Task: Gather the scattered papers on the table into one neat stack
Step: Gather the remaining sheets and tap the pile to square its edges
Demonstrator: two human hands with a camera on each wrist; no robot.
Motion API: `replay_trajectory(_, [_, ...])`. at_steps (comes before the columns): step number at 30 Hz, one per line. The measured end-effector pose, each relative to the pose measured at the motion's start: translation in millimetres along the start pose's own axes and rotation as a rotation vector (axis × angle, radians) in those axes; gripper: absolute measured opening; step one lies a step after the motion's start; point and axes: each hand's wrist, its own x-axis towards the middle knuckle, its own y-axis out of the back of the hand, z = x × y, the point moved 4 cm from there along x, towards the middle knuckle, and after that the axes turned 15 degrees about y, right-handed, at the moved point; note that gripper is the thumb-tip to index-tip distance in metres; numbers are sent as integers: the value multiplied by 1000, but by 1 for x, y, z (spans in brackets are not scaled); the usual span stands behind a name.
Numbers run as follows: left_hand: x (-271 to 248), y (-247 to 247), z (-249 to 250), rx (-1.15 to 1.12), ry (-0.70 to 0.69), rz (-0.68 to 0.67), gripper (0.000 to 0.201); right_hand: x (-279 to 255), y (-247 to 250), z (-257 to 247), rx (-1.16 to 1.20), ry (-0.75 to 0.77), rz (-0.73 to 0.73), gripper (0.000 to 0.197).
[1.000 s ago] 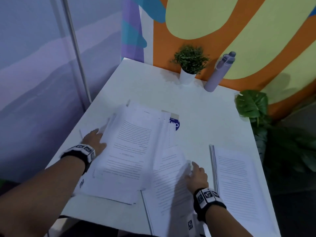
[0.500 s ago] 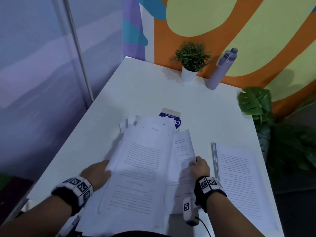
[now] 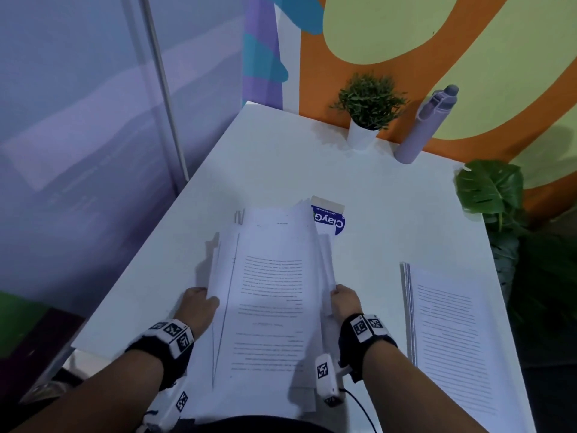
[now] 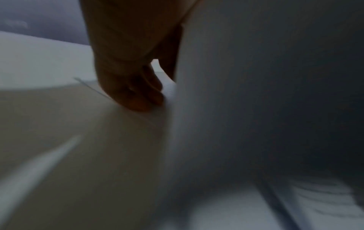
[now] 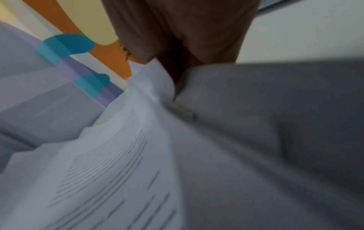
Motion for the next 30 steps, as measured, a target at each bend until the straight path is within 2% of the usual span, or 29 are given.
replay_trajectory(1, [-1, -7, 0, -1, -8, -50, 16, -4, -6, 1, 38, -16, -5, 29])
replay_trajectory(4, [-7, -21, -2, 0, -32, -89, 50, -15, -13, -1, 153, -55, 22, 31])
replay_trajectory(7, [-6, -27, -1, 72, -98, -55, 52, -16, 1, -10, -7, -31, -3, 63])
replay_trajectory(10, [-2, -27, 7, 213, -117, 87, 53, -8, 13, -10, -163, 2, 63, 40])
replay_trajectory(12, [0, -29, 12, 320, -77, 159, 53, -7, 9, -13, -171, 16, 7, 34])
replay_trajectory(15, [-1, -31, 22, 298, -39, 181, 46, -12, -6, -16, -209, 48, -133, 40])
replay_trajectory(17, [-1, -29, 27, 343, -58, 212, 43, -17, -11, -20, -250, 80, -138, 45])
replay_trajectory(19, [2, -25, 30, 408, -97, 187, 41, -21, -14, -18, -196, 86, -110, 43])
replay_trajectory(22, [4, -24, 34, 405, -207, 73, 40, -24, -13, -8, -19, 59, -23, 32])
replay_trajectory(25, [11, -19, 38, 465, -266, 164, 47, -23, -5, 2, 69, 15, 67, 4])
replay_trajectory(28, [24, -3, 35, 572, -202, 283, 52, -22, 6, 12, 72, -17, 153, 26])
replay_trajectory(30, [29, 6, 29, 640, -154, 287, 64, -23, 10, 17, 87, -34, 200, 22])
